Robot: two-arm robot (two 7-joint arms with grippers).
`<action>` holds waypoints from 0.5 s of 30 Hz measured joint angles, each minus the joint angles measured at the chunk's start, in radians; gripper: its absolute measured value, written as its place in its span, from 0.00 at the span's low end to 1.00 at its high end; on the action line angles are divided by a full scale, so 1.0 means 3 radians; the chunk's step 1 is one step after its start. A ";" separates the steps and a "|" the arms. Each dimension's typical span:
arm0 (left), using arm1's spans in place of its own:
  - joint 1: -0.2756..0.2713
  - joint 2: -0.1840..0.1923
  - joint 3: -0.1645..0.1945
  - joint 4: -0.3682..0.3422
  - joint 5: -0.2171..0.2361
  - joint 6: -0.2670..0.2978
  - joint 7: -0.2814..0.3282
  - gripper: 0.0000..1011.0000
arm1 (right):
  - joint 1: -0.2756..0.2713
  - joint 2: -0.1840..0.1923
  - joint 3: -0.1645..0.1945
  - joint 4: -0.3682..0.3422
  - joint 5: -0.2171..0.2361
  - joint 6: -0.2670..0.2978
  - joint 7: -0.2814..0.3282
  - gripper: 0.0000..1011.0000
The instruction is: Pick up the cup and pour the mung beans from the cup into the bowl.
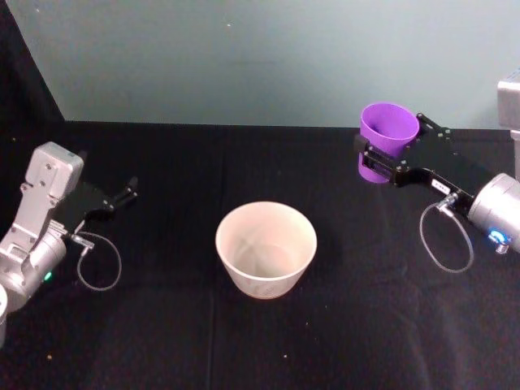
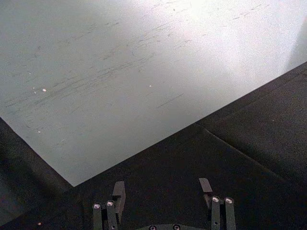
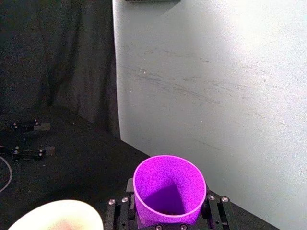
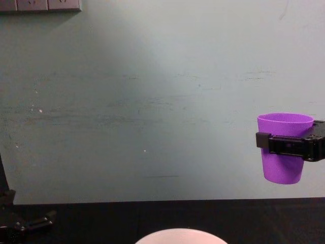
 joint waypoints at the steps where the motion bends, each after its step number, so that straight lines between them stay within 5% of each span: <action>1: 0.0000 0.0000 0.0000 0.0000 0.0000 0.0000 0.0000 0.99 | 0.0000 0.0000 0.0000 0.0000 0.0000 0.0000 0.0000 0.74; 15: 0.0000 0.0000 0.0000 0.0000 0.0000 0.0000 0.0000 0.99 | 0.0000 0.0000 0.0000 0.0000 0.0000 0.0000 0.0000 0.74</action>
